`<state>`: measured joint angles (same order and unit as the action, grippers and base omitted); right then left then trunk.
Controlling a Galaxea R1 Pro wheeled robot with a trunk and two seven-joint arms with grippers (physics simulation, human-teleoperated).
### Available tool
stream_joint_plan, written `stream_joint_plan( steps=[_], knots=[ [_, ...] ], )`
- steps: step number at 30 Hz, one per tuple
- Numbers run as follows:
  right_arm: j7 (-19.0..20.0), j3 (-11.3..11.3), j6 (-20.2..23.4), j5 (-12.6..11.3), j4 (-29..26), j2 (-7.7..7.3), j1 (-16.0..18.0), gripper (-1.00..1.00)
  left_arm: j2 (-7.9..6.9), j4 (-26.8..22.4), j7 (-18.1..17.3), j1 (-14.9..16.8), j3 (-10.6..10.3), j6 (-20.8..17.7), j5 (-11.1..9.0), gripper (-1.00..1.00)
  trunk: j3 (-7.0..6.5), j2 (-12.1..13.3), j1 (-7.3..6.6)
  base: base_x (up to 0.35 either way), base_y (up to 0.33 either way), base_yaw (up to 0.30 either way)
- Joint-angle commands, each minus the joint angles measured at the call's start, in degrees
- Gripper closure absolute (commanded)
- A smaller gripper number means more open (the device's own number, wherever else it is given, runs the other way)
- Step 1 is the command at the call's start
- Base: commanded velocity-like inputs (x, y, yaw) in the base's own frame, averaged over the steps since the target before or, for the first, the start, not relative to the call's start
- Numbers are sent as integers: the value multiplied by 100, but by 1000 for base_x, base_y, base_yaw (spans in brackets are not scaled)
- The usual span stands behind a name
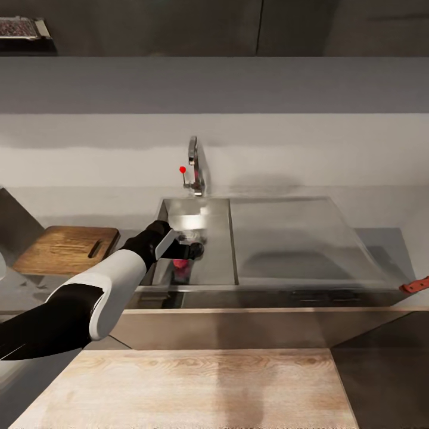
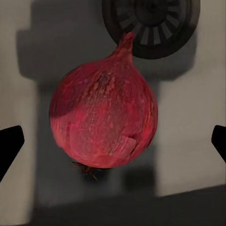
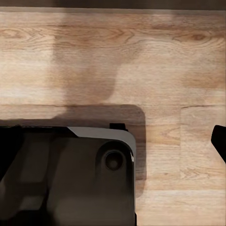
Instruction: In the kitchen, take the Vidalia onion out of the sink, dice it on the chopping board with the paring knife, put the diced onion into the bowl on the countertop, then place both the paring knife and the chopping board into the sink.
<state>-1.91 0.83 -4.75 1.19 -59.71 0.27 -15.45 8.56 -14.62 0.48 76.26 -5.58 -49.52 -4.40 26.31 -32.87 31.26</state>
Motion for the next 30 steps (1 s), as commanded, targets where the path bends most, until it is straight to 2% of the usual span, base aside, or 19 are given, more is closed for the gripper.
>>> stream_joint_plan(
  steps=[1, 16, 30],
  knots=[
    [-20, 5, -8, 12, -5, 0, -2, -100, -4, -6, 5, 3, -48, -23, -44, -100, 15, -7, 2, 0, 0, 0],
    [-24, 5, -21, 6, -5, 0, -2, -100, -4, -6, 5, -4, -48, -23, -44, -100, 147, -7, 2, 56, 0, 0],
    [-12, 1, -39, 21, -7, -23, -2, -100, -2, 3, 5, -6, -49, -23, -44, -100, 162, -7, 2, 1, 0, 0]
  ],
)
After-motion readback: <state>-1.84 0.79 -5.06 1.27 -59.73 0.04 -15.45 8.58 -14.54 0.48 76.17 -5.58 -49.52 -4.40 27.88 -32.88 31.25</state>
